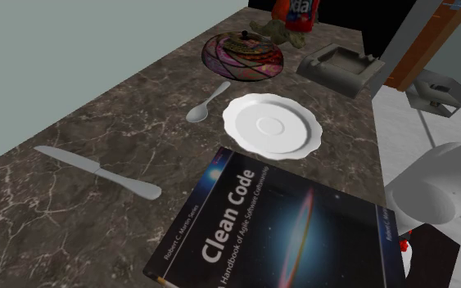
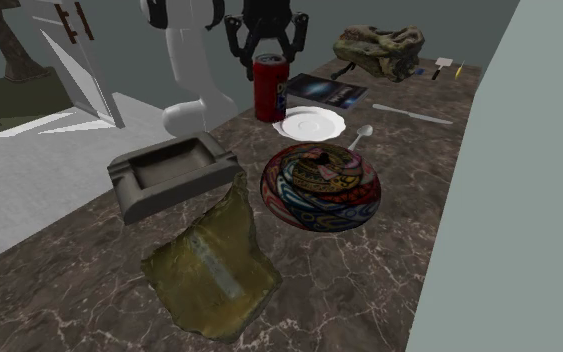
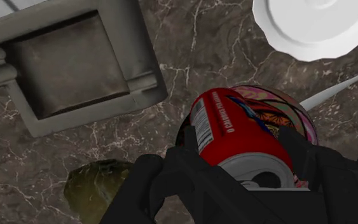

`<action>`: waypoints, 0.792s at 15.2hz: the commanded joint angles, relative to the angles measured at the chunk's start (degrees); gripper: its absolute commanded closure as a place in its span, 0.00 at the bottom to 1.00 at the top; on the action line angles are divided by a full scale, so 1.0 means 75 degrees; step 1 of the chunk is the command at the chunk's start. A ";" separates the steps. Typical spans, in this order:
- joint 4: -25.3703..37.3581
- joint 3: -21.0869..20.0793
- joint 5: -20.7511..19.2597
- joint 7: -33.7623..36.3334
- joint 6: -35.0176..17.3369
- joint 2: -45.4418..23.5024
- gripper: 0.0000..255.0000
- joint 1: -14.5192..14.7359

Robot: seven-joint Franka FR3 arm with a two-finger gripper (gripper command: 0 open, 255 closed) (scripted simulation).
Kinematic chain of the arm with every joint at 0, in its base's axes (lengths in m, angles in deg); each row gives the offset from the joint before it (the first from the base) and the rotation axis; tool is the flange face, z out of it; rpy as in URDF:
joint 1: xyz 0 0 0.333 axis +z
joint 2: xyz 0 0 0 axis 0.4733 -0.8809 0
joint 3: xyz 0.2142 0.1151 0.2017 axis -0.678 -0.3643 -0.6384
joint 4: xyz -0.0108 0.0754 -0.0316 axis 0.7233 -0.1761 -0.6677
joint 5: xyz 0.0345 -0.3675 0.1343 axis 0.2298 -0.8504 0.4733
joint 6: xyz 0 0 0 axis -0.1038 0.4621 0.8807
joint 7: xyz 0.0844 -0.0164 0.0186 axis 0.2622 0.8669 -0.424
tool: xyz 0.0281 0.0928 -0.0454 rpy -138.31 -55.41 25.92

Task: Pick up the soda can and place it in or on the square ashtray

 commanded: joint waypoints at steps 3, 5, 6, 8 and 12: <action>-0.0443 0.0583 -0.0095 -0.0844 0.0095 0.0526 1.00 -0.0222; -0.0567 0.0869 -0.0184 -0.1249 0.0137 0.0687 1.00 -0.0324; -0.0615 0.1012 -0.0233 -0.1452 0.0159 0.0755 1.00 -0.0376; -0.0683 0.1299 -0.0342 -0.1857 0.0200 0.0864 1.00 -0.0476; -0.0712 0.1874 -0.0580 -0.2674 0.0277 0.0980 1.00 -0.0676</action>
